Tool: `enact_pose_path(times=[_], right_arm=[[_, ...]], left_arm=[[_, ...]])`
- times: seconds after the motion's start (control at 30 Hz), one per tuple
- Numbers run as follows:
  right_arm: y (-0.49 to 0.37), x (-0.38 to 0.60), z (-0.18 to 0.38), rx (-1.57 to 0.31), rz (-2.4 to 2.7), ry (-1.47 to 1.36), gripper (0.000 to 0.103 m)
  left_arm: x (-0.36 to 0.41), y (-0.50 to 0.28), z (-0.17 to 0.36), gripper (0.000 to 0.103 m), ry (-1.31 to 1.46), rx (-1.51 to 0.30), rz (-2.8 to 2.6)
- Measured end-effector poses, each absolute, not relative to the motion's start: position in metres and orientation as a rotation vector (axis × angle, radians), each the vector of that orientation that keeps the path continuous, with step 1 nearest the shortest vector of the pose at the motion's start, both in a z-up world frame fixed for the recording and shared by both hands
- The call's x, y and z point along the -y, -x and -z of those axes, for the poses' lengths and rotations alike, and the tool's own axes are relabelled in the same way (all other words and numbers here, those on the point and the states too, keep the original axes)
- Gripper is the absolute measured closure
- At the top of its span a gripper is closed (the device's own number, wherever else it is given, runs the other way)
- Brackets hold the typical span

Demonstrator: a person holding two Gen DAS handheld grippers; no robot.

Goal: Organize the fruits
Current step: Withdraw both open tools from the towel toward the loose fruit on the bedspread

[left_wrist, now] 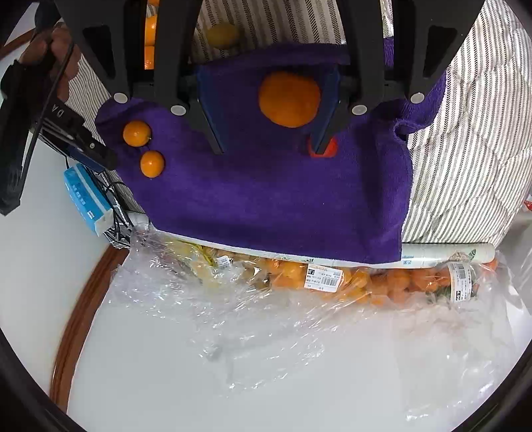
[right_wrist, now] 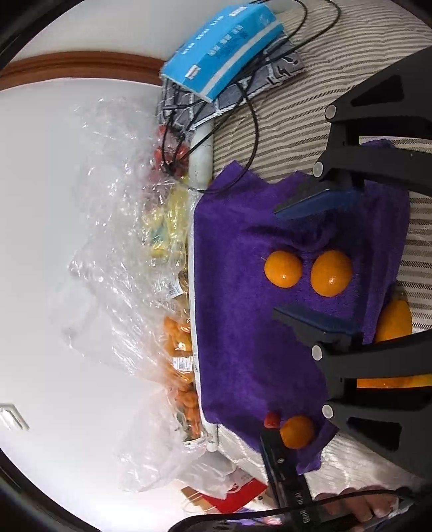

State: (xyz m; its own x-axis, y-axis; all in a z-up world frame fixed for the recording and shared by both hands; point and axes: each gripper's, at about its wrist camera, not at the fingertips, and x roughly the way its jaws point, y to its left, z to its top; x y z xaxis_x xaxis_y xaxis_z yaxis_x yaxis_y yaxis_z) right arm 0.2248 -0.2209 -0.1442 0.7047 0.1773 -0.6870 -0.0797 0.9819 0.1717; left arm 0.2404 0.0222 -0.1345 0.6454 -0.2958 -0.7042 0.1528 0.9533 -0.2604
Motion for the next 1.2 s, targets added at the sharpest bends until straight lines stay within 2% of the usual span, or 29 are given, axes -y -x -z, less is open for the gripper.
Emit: enact_pose_path(times=[0.63,1.2], right_arm=[[-0.152,0.221,0.1,-0.756,-0.155,-0.148,0.049],[-0.104,0.214,0.087,-0.715,-0.208,-0.172,0.049]], left_arm=[[-0.029,-0.174,0.095,0.053,0.175,-0.77,0.288],[-0.023,-0.124,0.088,0.053,0.172,-0.8,0.272]])
